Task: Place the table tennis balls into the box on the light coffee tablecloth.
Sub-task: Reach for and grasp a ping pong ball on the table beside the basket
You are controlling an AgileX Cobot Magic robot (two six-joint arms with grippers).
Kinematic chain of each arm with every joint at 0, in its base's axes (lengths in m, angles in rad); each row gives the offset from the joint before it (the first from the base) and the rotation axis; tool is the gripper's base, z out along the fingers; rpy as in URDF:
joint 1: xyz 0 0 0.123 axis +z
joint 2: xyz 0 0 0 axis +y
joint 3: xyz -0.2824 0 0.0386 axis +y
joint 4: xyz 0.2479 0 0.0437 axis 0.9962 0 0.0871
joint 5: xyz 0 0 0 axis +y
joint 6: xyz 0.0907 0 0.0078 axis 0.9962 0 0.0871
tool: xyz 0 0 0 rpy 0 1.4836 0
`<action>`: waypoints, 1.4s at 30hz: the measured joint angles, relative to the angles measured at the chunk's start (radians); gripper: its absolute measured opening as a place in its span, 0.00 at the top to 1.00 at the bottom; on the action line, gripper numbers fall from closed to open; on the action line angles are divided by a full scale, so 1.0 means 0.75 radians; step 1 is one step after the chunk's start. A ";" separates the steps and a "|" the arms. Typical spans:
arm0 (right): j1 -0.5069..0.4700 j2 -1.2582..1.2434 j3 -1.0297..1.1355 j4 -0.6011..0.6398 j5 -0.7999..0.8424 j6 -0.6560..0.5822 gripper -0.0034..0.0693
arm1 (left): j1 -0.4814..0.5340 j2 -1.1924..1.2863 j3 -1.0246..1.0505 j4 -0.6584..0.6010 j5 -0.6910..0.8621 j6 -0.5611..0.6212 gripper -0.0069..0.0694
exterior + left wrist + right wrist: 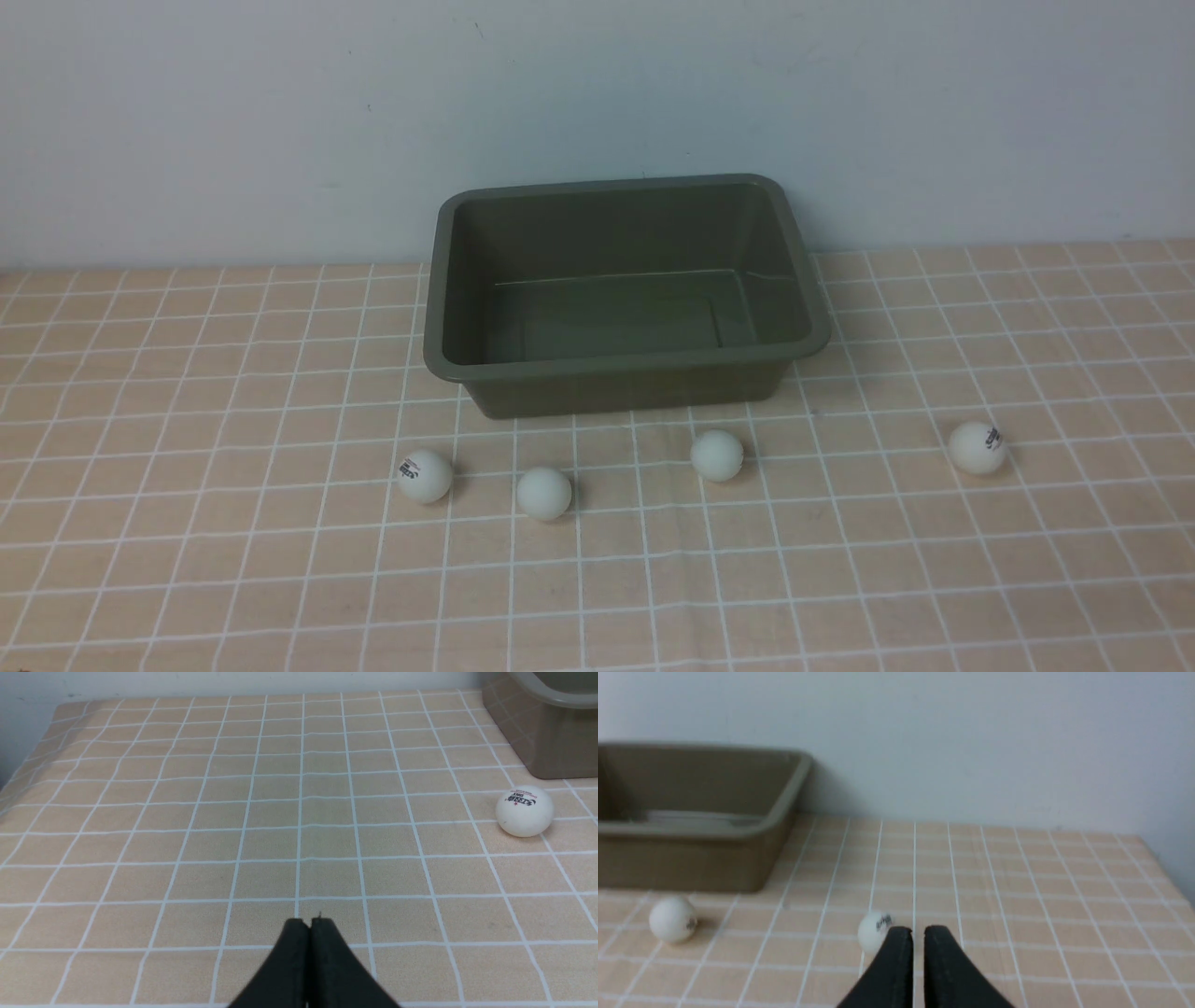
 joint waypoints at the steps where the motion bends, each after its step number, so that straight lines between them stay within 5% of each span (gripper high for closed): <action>1: 0.000 0.000 -0.051 0.009 0.017 0.005 0.91 | 0.000 0.000 0.000 0.000 0.000 0.000 1.00; 15: 0.000 0.129 -0.616 0.087 0.499 0.040 0.91 | 0.000 0.000 0.000 0.000 -0.001 0.000 1.00; 42: 0.000 0.129 -0.580 0.167 0.507 0.041 0.91 | 0.000 0.000 0.009 -0.071 -0.115 -0.033 1.00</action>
